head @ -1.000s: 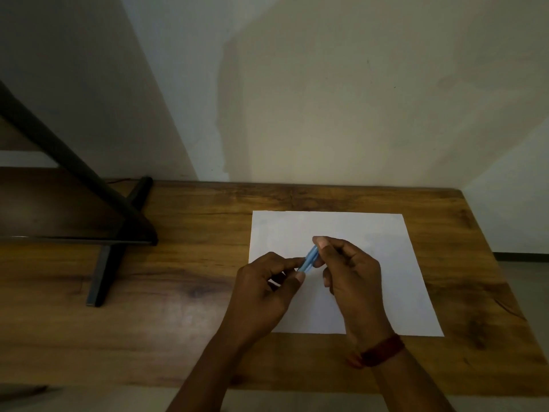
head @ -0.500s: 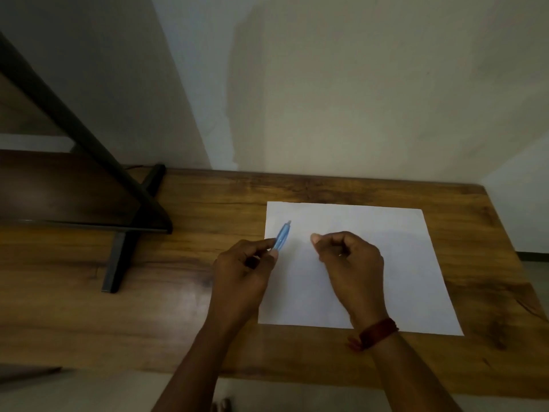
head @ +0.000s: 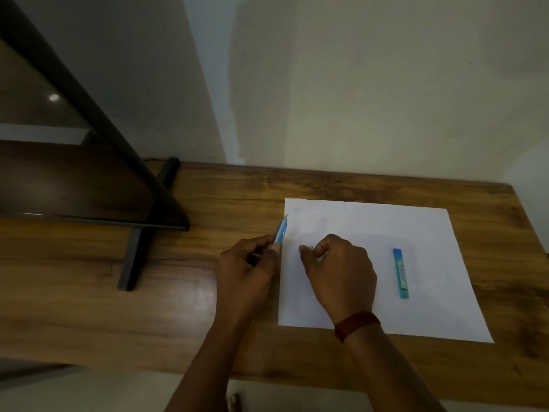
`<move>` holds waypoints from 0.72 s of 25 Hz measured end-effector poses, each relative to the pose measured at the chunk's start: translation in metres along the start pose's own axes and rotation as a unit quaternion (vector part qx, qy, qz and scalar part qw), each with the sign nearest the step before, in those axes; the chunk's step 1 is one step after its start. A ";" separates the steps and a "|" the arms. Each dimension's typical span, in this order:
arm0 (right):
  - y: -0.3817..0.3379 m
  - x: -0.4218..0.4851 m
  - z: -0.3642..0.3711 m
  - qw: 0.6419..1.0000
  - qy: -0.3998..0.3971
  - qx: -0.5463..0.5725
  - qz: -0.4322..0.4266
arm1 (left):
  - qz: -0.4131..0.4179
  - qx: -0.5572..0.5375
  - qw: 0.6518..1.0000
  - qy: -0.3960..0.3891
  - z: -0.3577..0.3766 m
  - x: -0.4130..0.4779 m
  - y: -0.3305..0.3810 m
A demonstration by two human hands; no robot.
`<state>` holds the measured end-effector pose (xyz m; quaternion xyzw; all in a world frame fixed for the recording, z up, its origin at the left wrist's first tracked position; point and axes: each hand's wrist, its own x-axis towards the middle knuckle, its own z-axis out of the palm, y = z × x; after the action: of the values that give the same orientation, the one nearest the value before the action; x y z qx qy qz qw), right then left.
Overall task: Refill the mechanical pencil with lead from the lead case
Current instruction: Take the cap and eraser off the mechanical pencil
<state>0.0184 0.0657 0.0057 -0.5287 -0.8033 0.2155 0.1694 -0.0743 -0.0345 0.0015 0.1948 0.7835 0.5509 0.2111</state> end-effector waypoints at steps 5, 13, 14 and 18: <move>0.003 0.000 0.003 1.000 -0.001 0.011 0.004 | 0.017 0.009 1.000 0.004 0.000 0.000 0.000; 0.007 0.007 -0.013 0.985 0.008 0.173 0.011 | 0.054 0.034 0.997 -0.033 0.008 -0.003 0.005; 0.009 0.007 -0.019 0.968 -0.016 0.249 0.039 | 0.074 0.044 0.995 -0.046 0.013 -0.004 0.007; 0.027 0.002 -0.041 0.907 -0.074 0.399 0.113 | 0.167 0.080 0.978 -0.092 0.028 -0.012 0.019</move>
<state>0.0585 0.0835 0.0263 -0.4872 -0.5951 0.5741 0.2810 -0.0475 -0.0127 0.0119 0.3890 0.7585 0.4942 0.1707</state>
